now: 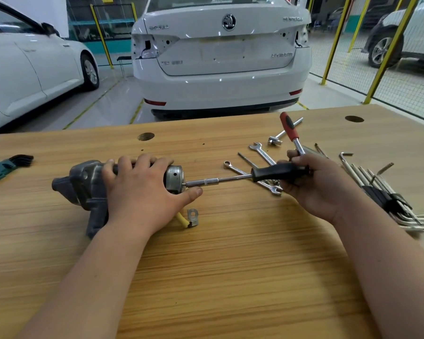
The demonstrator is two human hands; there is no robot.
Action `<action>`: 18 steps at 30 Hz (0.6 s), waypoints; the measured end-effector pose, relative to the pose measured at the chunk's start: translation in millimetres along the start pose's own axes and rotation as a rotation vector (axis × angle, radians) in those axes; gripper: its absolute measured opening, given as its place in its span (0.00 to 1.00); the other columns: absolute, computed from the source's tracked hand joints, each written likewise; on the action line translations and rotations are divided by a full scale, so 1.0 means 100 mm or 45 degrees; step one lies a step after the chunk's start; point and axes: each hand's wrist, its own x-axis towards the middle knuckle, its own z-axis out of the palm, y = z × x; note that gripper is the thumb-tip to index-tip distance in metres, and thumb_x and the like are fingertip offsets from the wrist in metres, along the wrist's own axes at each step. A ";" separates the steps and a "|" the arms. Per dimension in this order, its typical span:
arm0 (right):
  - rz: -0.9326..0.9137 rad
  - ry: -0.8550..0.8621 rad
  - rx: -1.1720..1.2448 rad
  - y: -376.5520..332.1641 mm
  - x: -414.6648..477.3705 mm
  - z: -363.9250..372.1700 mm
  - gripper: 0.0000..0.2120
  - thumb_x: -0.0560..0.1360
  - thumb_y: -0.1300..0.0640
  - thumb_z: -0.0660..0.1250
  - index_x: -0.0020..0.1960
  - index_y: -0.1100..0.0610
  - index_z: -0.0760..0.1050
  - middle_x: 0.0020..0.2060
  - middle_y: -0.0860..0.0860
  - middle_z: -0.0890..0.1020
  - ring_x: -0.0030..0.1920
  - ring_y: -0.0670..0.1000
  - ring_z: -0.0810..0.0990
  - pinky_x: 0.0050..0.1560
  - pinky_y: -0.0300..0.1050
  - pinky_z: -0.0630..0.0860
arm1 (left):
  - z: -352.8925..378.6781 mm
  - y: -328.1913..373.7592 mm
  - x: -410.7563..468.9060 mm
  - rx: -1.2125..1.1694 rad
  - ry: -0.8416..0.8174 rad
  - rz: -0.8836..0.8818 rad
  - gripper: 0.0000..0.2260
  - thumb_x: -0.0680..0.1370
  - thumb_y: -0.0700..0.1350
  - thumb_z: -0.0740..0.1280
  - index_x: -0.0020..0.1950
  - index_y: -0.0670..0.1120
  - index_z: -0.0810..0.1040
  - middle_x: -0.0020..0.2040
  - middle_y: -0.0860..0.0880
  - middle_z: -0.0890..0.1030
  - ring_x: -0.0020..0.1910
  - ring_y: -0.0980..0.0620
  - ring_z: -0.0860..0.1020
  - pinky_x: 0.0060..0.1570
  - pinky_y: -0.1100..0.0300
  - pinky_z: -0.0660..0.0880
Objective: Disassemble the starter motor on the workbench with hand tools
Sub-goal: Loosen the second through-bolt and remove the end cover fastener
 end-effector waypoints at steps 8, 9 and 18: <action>-0.180 0.176 -1.234 -0.05 -0.01 -0.07 0.19 0.79 0.38 0.60 0.50 0.53 0.78 0.36 0.52 0.85 0.24 0.49 0.78 0.29 0.44 0.74 | 0.00 -0.01 0.00 -0.004 0.010 -0.004 0.40 0.61 0.81 0.47 0.65 0.63 0.70 0.62 0.55 0.74 0.61 0.47 0.65 0.63 0.48 0.50; -0.188 0.169 -1.324 -0.06 0.00 -0.08 0.20 0.79 0.38 0.59 0.49 0.54 0.79 0.32 0.51 0.85 0.22 0.48 0.75 0.26 0.42 0.71 | 0.00 -0.01 0.01 -0.012 0.008 -0.008 0.39 0.61 0.81 0.49 0.65 0.63 0.70 0.62 0.56 0.74 0.61 0.48 0.65 0.63 0.48 0.50; 0.031 0.102 -0.951 -0.05 0.01 -0.09 0.15 0.80 0.47 0.65 0.51 0.59 0.79 0.26 0.52 0.80 0.22 0.47 0.73 0.22 0.40 0.69 | 0.00 -0.02 0.00 -0.044 0.003 0.005 0.38 0.61 0.79 0.51 0.66 0.64 0.69 0.63 0.57 0.73 0.62 0.48 0.64 0.63 0.48 0.48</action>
